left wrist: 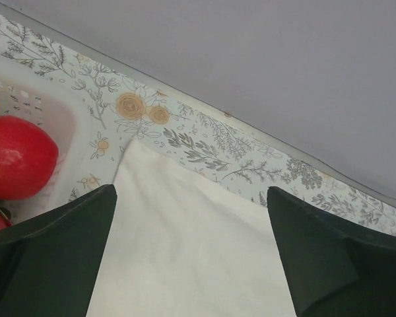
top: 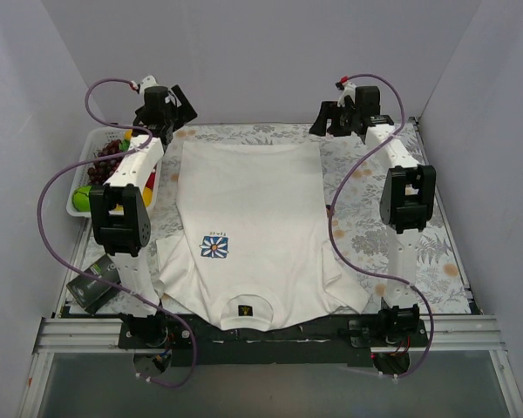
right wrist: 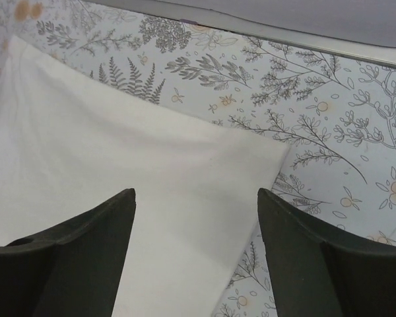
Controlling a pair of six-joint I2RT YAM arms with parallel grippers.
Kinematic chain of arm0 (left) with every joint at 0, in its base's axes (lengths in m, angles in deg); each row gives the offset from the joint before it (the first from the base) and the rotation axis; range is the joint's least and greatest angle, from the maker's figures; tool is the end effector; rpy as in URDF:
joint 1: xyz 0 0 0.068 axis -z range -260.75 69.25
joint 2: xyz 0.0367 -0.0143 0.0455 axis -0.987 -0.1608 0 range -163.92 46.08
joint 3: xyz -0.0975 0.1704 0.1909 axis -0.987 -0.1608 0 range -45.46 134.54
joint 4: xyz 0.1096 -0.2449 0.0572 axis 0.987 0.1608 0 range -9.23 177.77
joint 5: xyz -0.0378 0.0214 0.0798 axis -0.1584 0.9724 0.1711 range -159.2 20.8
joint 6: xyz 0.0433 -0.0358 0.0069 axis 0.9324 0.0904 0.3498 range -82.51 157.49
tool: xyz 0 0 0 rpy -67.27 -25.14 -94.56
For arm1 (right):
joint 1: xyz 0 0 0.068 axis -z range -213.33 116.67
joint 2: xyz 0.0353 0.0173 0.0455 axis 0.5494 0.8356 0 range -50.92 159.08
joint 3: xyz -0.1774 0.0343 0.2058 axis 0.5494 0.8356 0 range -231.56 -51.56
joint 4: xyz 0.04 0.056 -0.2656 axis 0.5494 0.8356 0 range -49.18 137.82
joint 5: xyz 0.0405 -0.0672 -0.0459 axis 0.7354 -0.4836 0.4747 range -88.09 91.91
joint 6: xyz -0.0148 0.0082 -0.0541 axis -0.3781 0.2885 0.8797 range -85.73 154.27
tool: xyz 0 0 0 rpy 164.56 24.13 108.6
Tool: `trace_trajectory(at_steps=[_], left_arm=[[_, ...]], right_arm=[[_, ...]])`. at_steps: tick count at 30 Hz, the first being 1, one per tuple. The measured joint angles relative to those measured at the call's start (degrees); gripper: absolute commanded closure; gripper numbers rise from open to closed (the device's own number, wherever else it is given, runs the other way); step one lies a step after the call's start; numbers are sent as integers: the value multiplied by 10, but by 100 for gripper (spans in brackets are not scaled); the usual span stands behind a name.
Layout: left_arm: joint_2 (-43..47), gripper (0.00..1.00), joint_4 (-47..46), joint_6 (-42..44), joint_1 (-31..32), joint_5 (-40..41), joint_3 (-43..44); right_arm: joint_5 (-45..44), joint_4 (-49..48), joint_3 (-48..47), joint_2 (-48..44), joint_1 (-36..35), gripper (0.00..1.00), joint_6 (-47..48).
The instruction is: Pin the brooch onto the clothing
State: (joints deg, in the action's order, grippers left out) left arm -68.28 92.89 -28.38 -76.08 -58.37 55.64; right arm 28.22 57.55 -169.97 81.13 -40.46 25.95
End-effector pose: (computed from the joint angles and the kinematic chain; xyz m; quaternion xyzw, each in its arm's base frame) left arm 0.4958 -0.0330 0.3056 -0.4718 0.6985 -0.2421 0.4805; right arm 0.5511 0.0866 0.2522 -0.1044 0.8460 0.2607 0.4532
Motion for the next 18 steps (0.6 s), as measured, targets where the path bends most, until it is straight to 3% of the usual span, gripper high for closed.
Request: trace_trajectory(at_steps=[3, 8, 13, 18], left_arm=[[5, 2, 10, -4, -2, -21, 0], [62, 2, 10, -22, -3, -70, -44], [185, 2, 7, -42, 3, -125, -148], [291, 2, -5, -66, 31, -168, -259]], right_arm=[[-9, -12, 54, -31, 0, 13, 7], [-36, -19, 240, -179, 0, 16, 10], [-59, -46, 387, -330, 0, 28, 6], [-93, -54, 497, -388, -9, 42, -4]])
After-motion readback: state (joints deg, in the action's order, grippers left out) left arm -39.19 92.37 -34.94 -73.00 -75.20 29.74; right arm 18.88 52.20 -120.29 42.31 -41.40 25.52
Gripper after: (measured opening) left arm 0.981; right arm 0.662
